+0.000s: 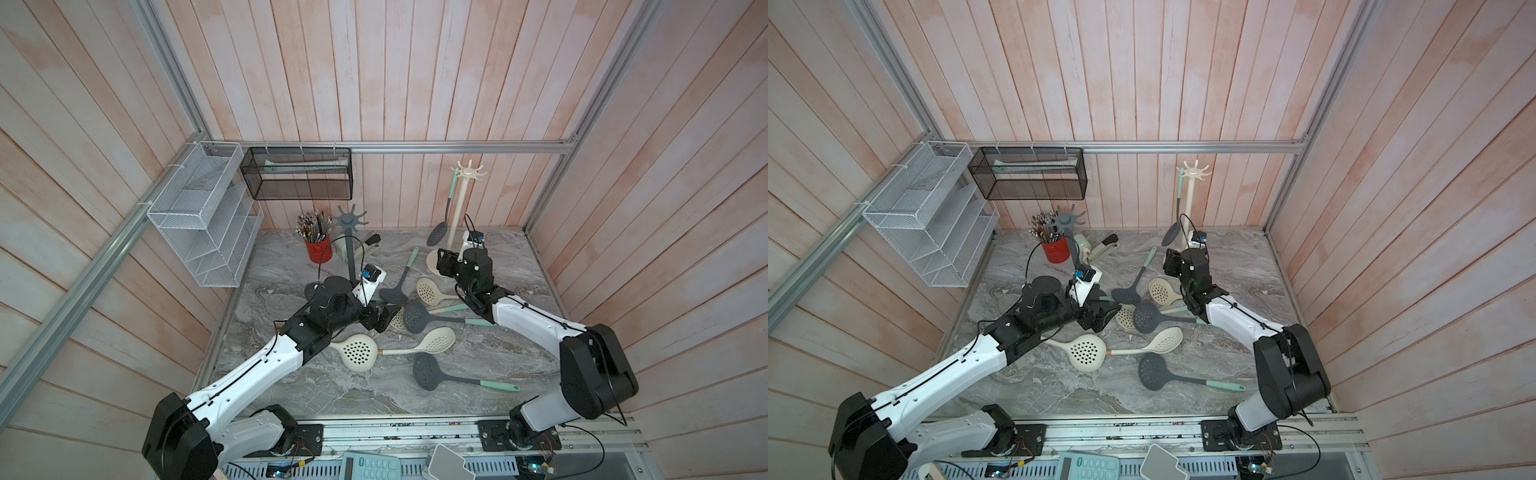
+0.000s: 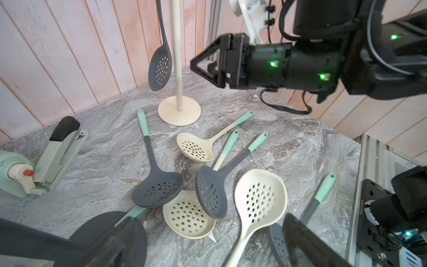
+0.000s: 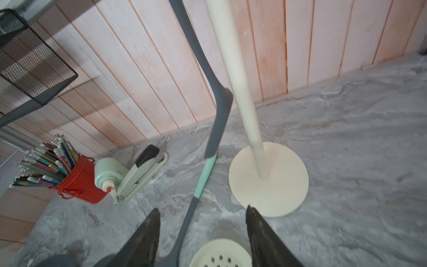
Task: Hang the skimmer on the kitchen utensil rack
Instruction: Hang the skimmer on the rack, then pick up the skimmer from the center of the board.
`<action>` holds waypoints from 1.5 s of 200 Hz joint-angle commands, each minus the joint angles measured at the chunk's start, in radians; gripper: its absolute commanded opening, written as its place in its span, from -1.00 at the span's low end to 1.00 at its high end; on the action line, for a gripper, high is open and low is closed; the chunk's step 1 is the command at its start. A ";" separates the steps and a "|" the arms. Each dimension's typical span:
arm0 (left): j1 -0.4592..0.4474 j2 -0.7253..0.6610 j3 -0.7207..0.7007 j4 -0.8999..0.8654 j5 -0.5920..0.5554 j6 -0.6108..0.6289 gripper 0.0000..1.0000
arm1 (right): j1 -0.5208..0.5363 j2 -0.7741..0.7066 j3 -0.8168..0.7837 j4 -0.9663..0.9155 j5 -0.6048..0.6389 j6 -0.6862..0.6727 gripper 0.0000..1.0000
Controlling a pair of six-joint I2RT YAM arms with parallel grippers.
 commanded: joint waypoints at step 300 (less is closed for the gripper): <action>-0.008 -0.042 -0.005 -0.074 0.023 0.071 0.97 | -0.436 0.223 -0.146 -0.044 -0.485 0.897 0.16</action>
